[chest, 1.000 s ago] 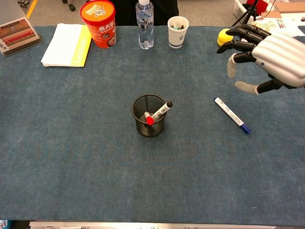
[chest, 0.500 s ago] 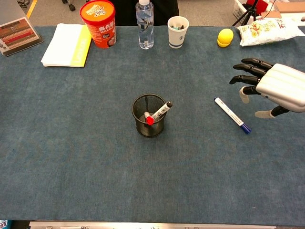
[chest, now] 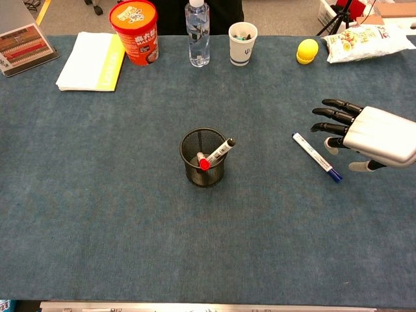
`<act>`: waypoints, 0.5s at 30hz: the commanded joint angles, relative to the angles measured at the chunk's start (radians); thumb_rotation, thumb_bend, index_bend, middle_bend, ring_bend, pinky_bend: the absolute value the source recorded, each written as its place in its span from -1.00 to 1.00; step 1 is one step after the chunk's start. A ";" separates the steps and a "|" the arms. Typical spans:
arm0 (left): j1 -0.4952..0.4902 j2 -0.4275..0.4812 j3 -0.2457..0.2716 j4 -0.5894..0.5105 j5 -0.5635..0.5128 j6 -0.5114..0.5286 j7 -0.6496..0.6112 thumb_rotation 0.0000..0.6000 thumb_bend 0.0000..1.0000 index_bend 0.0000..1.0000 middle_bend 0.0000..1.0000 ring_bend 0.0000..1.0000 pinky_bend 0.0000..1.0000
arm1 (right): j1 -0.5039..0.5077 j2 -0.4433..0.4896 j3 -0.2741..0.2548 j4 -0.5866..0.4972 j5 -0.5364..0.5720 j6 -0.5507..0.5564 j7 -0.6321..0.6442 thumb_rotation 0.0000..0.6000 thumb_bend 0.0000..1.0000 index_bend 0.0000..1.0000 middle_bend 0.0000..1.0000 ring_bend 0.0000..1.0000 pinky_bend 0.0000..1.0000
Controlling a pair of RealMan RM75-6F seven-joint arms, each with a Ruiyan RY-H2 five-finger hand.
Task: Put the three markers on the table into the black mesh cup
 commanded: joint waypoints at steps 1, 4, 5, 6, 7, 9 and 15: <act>-0.001 0.002 0.000 -0.002 0.000 -0.001 0.001 1.00 -0.54 -0.48 -0.97 -1.00 -0.84 | -0.003 -0.045 -0.009 0.057 -0.004 0.013 0.014 1.00 -0.88 0.08 -0.52 -0.92 -0.90; 0.000 0.006 0.001 -0.005 0.000 -0.001 0.002 1.00 -0.54 -0.48 -0.97 -1.00 -0.84 | -0.002 -0.075 -0.015 0.100 -0.006 0.022 0.021 1.00 -0.88 0.08 -0.52 -0.92 -0.90; 0.000 0.008 0.001 -0.008 0.000 -0.001 0.001 1.00 -0.54 -0.48 -0.97 -1.00 -0.84 | -0.002 -0.086 -0.017 0.116 -0.007 0.025 0.025 1.00 -0.88 0.08 -0.52 -0.92 -0.90; 0.001 0.009 0.001 -0.009 -0.001 -0.001 -0.001 1.00 -0.54 -0.48 -0.97 -1.00 -0.84 | -0.001 -0.093 -0.019 0.127 -0.006 0.026 0.029 1.00 -0.88 0.08 -0.52 -0.92 -0.90; 0.001 0.010 0.000 -0.011 -0.002 -0.001 -0.001 1.00 -0.54 -0.48 -0.97 -1.00 -0.84 | 0.000 -0.099 -0.021 0.137 -0.006 0.027 0.032 1.00 -0.88 0.08 -0.52 -0.92 -0.90; 0.001 0.012 0.000 -0.012 -0.003 -0.002 -0.001 1.00 -0.54 -0.48 -0.97 -1.00 -0.84 | 0.002 -0.113 -0.023 0.159 -0.004 0.030 0.039 1.00 -0.88 0.08 -0.52 -0.92 -0.90; 0.000 0.015 0.001 -0.016 -0.004 -0.005 0.000 1.00 -0.54 -0.48 -0.97 -1.00 -0.84 | 0.004 -0.142 -0.028 0.204 0.006 0.036 0.055 1.00 -0.81 0.08 -0.52 -0.92 -0.90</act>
